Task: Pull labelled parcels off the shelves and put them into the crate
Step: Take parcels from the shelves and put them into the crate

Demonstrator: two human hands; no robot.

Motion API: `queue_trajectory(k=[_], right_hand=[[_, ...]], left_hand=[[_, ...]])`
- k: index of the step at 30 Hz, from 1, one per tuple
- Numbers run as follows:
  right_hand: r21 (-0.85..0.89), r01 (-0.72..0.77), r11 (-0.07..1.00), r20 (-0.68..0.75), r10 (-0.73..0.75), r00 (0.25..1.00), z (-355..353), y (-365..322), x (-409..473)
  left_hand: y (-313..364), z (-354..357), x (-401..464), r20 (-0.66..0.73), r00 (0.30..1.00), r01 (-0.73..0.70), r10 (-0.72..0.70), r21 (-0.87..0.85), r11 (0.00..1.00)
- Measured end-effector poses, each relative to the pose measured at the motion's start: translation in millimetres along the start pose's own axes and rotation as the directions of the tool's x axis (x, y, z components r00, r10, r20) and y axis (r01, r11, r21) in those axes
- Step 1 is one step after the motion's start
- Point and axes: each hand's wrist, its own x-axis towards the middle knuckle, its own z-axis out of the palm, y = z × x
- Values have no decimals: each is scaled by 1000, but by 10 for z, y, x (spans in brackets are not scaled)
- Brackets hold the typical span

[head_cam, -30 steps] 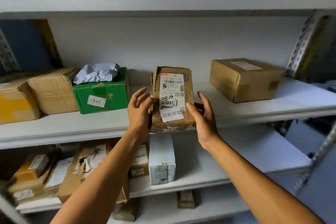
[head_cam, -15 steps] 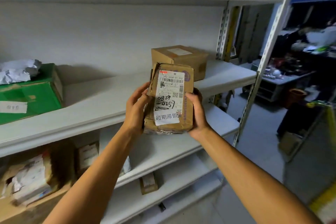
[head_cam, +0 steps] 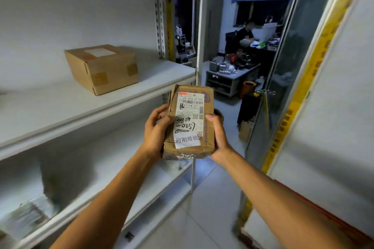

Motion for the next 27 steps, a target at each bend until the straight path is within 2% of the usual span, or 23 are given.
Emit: queue_trajectory(k=[6,11,16,19,22,24,27], right_hand=[[-41,24,999,-145,-29,989,-1017,-378,-213],[-21,107,994,-369,-107,923,-1746,-707,-499],[-45,180,983,-529,-176,830,-2491,-1006,-830],[-77,214,974,-637,-213,741,-2961,-1203,-1119],[-96,239,966,-658,-242,713,-3261,-1420,-1418],[-139,271,952,-727,-284,625,-3576,-1537,-1609],[-195,249,949,-764,-306,568,-4005,-1650,-1892]], left_hand=[[-444,878,-51,148,982,119,-116,-16,993],[-815,1627,-53,311,928,213,-207,14,977],[-1192,2432,-132,482,829,302,-282,39,953],[-1419,2926,-234,576,752,327,-321,97,940],[-1643,3412,-353,662,670,326,-336,144,934],[-1794,3777,-463,715,605,333,-349,172,927],[-2024,4245,-619,771,529,337,-354,192,922]])
